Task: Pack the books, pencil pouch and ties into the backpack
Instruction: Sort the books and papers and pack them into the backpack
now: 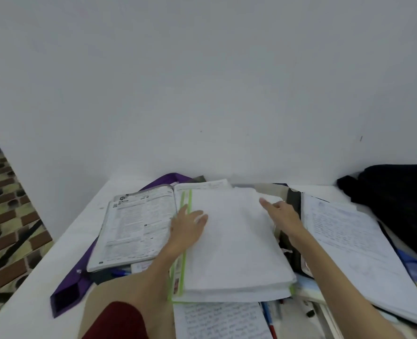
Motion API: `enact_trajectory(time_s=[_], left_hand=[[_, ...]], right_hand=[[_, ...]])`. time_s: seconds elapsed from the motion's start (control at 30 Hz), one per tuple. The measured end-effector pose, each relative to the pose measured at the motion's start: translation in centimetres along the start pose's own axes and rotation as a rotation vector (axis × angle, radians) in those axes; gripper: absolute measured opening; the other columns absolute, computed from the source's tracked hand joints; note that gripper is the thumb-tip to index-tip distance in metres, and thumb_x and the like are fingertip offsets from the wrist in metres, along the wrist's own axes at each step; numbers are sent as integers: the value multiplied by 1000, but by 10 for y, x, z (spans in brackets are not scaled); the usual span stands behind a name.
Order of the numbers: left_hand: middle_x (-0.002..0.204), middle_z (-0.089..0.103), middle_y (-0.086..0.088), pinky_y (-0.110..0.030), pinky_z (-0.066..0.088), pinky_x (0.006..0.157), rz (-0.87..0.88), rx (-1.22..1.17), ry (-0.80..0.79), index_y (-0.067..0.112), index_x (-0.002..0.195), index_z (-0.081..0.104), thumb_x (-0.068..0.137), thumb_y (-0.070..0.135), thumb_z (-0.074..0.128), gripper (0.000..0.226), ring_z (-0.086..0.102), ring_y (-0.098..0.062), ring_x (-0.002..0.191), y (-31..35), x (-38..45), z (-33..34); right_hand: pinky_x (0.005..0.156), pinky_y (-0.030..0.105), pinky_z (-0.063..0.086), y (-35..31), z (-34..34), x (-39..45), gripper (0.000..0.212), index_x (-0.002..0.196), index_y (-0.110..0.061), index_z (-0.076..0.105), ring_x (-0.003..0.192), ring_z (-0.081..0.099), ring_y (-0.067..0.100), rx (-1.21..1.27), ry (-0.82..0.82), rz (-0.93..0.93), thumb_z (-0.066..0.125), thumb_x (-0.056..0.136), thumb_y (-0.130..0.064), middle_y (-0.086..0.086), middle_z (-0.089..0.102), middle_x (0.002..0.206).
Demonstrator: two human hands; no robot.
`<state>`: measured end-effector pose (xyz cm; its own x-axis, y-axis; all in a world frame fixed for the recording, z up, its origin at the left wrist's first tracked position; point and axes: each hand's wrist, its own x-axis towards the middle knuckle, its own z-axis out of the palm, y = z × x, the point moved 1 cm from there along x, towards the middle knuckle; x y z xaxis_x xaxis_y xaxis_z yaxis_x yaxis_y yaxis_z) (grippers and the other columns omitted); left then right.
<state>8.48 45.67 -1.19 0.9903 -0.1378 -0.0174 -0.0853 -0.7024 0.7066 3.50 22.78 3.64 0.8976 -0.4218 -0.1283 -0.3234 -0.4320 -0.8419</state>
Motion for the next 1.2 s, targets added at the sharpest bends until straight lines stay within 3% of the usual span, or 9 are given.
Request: enact_trajectory(time_s=[0.17,0.27,0.37,0.57,0.67,0.83,0.97,1.1,1.2], left_hand=[[137,46,-14,-27,38,96,-244,-333,21,0,138,37,81,22,73,70,46,-29,125,-8,9,-22],[112,65,-16,-36,50,92,-363,-605,-146,-7,119,56,67,19,84,64,62,-31,102,-5,17,-33],[99,67,-15,-38,54,78,-372,-827,-245,-2,120,57,82,4,68,40,65,-27,84,9,11,-31],[95,68,-4,-31,54,66,-154,-1037,-132,13,115,58,83,3,65,34,65,-18,82,34,-5,-63],[95,64,1,-32,48,84,52,-1011,17,15,109,58,77,7,70,35,60,-13,88,54,-5,-99],[94,66,0,-33,53,80,268,-991,107,15,109,57,73,11,75,40,64,-16,86,69,10,-141],[95,66,-4,-37,48,78,142,-921,134,9,109,60,38,43,85,82,62,-24,94,56,22,-129],[106,71,-5,-43,49,94,125,-924,74,15,106,64,45,46,90,73,64,-26,105,43,31,-115],[111,70,-2,-46,48,97,144,-904,52,18,116,61,32,57,90,97,65,-21,106,39,36,-109]], right_hand=[[47,25,22,23,11,5,49,59,-18,28,49,33,12,-286,-39,26,57,90,-42,-4,33,58],[64,27,36,19,20,8,39,88,-11,50,80,54,22,-330,-66,53,51,91,-50,4,54,91],[85,30,41,18,26,13,65,130,-2,42,116,51,30,-292,-54,100,49,90,-53,12,49,131],[75,32,48,-6,26,15,75,123,-10,38,101,56,24,339,9,126,64,73,-59,5,53,115],[83,33,48,-50,8,12,62,115,-13,46,93,60,17,521,53,-99,71,75,-54,-2,59,101],[72,24,56,-117,-21,3,20,107,-23,62,91,69,11,604,-109,-476,57,92,-34,-7,70,101],[84,31,55,-107,-4,14,24,115,-20,59,103,66,16,562,-141,-475,56,92,-29,-1,67,114],[86,30,53,-91,8,18,36,107,-26,61,102,66,12,580,-152,-416,65,76,-44,-6,69,111],[86,33,54,-90,10,23,45,101,-24,64,100,66,15,567,-158,-382,70,64,-48,-2,69,108]])
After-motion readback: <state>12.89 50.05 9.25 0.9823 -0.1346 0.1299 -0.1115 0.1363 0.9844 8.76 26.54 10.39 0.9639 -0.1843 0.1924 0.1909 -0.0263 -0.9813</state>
